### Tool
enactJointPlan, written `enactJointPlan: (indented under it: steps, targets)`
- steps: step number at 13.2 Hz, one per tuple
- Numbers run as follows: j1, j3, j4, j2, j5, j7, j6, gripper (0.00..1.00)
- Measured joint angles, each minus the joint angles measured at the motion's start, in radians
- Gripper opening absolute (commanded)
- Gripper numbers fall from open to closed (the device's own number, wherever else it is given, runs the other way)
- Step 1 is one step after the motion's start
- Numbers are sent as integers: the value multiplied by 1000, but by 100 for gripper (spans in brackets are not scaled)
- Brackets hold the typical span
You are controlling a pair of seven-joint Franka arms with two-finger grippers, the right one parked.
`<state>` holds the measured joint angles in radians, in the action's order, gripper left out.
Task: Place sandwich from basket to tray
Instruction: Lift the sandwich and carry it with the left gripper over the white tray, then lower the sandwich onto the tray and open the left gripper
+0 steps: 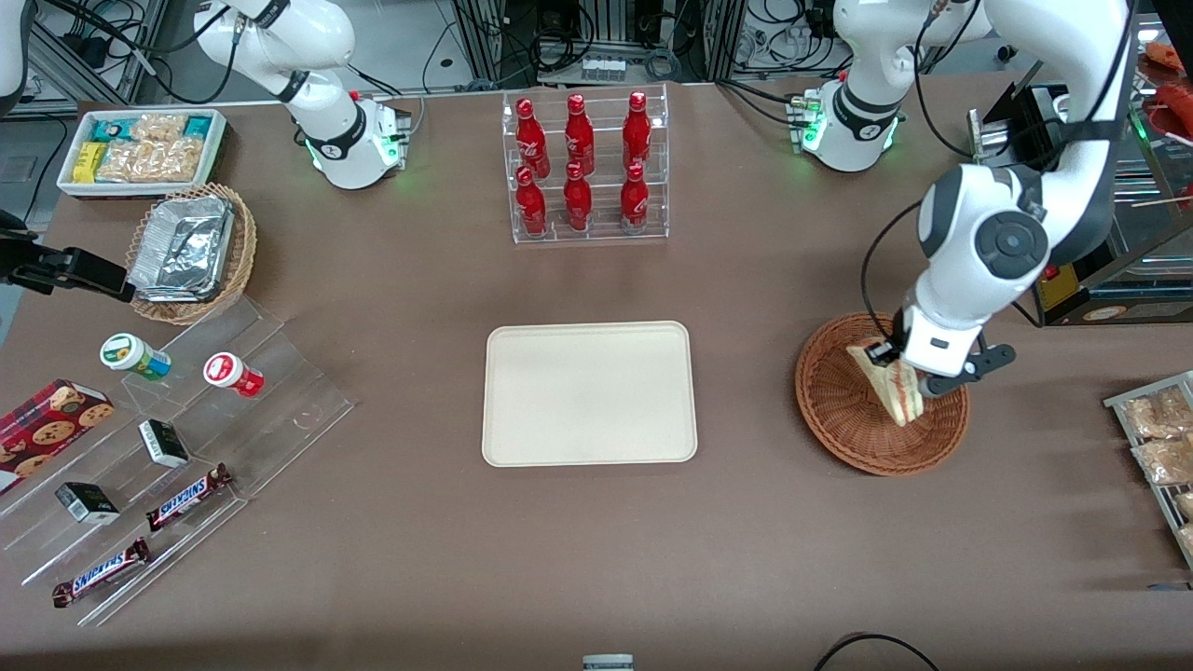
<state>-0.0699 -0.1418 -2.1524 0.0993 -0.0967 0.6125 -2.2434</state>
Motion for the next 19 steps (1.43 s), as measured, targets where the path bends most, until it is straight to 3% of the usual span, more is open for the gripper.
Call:
enactJointPlan:
  steps: [4,7,16,19]
  targets:
    - [-58,-121,40,12,1,-2,4,0]
    - [-117,-192,136,107,3,11,4,0]
    - [-349,-204,498,481,-2,151,9,0]
    - [-387,-197,566,556,-77,201,13,0]
